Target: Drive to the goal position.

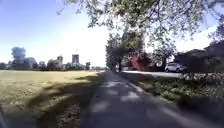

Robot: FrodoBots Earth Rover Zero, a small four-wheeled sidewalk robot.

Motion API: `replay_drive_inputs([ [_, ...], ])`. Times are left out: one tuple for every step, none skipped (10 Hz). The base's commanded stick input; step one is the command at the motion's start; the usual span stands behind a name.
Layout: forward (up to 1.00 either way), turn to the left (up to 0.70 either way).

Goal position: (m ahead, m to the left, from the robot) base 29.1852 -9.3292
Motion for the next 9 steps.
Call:
replay_drive_inputs([
  [1.0,0.0],
  [1.0,0.0],
  [1.0,0.0],
  [1.0,0.0],
  [1.0,0.0],
  [1.0,0.0],
  [1.0,0.0],
  [1.0,0.0],
  [1.0,0.0],
])
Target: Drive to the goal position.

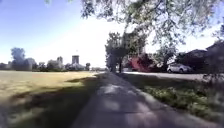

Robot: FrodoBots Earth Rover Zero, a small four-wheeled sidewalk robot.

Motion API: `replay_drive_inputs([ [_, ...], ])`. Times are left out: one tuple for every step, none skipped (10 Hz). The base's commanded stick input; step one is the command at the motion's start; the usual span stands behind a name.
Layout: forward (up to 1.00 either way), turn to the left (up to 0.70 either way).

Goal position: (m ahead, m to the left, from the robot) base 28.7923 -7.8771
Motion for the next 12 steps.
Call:
replay_drive_inputs([
  [1.0,0.0],
  [1.0,0.0],
  [1.0,0.0],
  [1.0,0.0],
  [1.0,0.0],
  [1.0,0.0],
  [1.0,0.01],
  [1.0,0.03],
  [1.0,0.12],
  [1.0,0.21],
  [1.0,0.29],
  [1.0,0.09],
])
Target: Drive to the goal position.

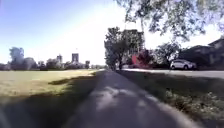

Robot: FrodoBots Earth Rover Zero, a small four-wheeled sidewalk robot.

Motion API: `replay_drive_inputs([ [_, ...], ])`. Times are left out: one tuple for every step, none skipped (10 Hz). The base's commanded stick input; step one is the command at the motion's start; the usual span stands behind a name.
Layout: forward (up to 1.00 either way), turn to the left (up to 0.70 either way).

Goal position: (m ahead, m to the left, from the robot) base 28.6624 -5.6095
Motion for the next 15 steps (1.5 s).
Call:
replay_drive_inputs([
  [1.0,0.0],
  [1.0,0.0],
  [1.0,0.0],
  [1.0,0.0],
  [1.0,0.0],
  [1.0,0.0],
  [1.0,0.0],
  [1.0,0.0],
  [1.0,0.0],
  [1.0,0.0],
  [1.0,0.0],
  [1.0,0.0],
  [1.0,0.0],
  [1.0,0.0],
  [1.0,0.0],
])
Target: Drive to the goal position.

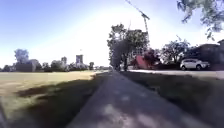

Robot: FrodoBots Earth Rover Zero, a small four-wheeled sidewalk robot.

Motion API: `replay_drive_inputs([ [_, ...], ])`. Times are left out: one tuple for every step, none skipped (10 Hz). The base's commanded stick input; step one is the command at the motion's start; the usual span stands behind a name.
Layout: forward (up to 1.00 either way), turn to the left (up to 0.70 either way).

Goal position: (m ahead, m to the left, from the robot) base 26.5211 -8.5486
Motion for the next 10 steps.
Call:
replay_drive_inputs([
  [1.0,0.0],
  [1.0,0.0],
  [1.0,0.0],
  [1.0,0.0],
  [1.0,0.0],
  [1.0,0.0],
  [1.0,-0.02],
  [1.0,-0.03],
  [1.0,0.0],
  [1.0,0.0],
])
